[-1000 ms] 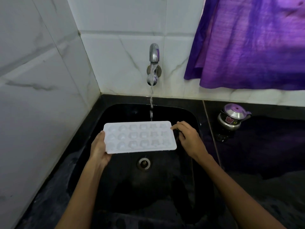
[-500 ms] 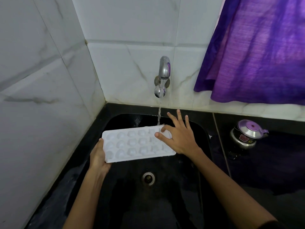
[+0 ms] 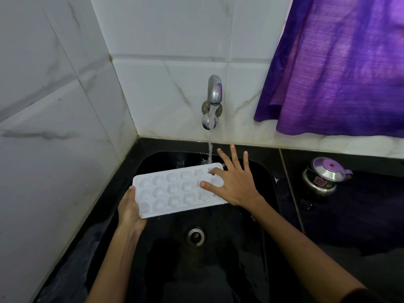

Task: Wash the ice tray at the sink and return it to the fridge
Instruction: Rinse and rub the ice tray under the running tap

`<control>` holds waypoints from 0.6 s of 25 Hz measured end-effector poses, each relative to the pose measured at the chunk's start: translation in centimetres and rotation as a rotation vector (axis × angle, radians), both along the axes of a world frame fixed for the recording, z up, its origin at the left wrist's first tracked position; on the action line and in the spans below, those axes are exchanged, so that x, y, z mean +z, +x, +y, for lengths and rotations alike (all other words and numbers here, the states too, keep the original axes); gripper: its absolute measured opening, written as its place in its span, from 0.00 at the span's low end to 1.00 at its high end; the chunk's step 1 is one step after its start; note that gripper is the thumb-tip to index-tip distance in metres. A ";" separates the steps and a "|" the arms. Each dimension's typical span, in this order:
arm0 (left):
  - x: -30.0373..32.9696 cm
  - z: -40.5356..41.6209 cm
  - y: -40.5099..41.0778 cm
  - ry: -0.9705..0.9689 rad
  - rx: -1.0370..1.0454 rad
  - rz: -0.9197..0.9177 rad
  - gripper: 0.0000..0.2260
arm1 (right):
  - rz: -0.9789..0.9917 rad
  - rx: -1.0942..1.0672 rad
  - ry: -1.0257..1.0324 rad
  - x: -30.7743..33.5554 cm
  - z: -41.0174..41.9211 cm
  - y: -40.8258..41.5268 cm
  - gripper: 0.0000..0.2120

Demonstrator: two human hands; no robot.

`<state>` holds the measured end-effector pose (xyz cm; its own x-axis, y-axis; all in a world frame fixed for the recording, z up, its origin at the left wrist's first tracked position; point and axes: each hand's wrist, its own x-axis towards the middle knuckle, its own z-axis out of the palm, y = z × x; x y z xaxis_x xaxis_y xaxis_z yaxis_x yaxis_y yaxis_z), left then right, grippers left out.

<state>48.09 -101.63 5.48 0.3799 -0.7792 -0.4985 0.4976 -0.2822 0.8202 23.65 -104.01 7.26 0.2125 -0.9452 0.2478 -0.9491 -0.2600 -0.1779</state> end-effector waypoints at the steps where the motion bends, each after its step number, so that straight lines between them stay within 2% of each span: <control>1: 0.1 0.0 0.0 -0.003 0.000 -0.011 0.13 | 0.009 0.002 0.005 -0.1 0.0 0.1 0.44; 4: 0.3 -0.2 -0.1 -0.006 -0.010 -0.015 0.15 | -0.018 -0.026 0.002 0.1 -0.2 0.2 0.41; 10: 0.6 -0.7 -0.1 -0.005 0.009 0.021 0.16 | -0.020 -0.035 -0.065 -0.1 -0.1 0.2 0.42; 15: 0.6 -1.1 -0.2 -0.006 0.012 0.087 0.12 | -0.004 -0.059 -0.098 -0.2 0.1 0.0 0.42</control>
